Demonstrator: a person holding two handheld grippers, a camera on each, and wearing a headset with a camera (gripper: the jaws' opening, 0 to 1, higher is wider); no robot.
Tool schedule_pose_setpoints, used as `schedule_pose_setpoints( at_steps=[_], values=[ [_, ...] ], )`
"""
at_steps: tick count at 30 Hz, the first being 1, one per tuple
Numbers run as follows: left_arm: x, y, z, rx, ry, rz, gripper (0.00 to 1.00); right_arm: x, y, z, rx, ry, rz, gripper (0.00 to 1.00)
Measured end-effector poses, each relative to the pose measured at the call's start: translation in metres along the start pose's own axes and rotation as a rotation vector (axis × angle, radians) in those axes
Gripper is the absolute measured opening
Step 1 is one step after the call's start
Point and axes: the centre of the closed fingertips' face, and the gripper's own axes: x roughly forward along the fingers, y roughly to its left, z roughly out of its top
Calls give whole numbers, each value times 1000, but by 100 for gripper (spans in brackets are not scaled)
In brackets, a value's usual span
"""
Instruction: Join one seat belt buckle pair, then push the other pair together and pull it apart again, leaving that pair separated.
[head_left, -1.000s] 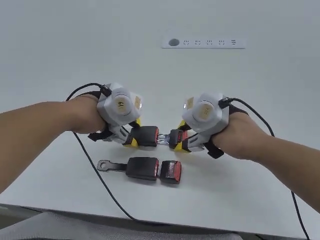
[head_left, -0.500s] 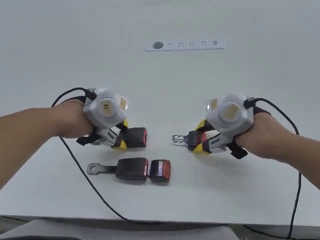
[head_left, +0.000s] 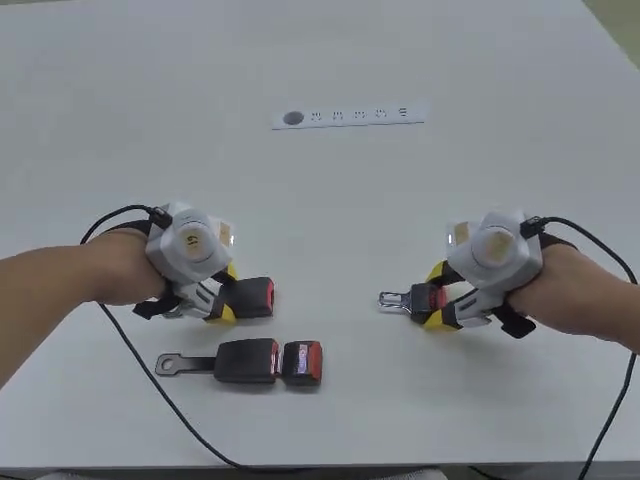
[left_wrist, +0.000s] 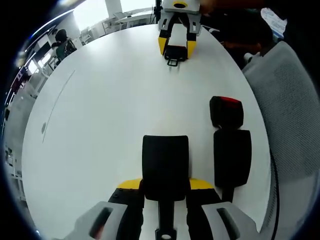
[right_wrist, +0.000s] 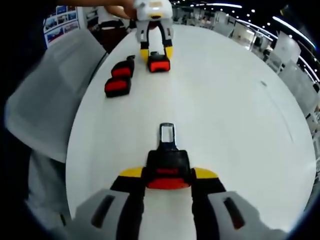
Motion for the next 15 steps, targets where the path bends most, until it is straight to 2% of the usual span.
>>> schedule_pose_setpoints(
  at_steps=[3,8,9,10,11,14,15],
  values=[
    [-1,0,0,-29,-6,9,33,-1,-3,-1,3,0,-21,41],
    [-2,-1,0,-37,-18,14,33,-3,-6,-2,11,2,-55,47],
    [-2,0,0,-40,-16,19,33,-3,-5,-2,36,-3,-59,49],
    [-2,0,-1,-41,-13,22,34,-3,-4,-3,56,-7,-63,50],
    [-4,-1,-5,9,24,11,35,-4,-5,-4,63,-13,-78,51],
    [-6,0,-3,-1,11,38,37,-7,-5,-6,64,-17,-118,57],
    [-9,2,1,-13,-16,56,38,-10,-4,-5,67,-24,-131,58]
  ],
)
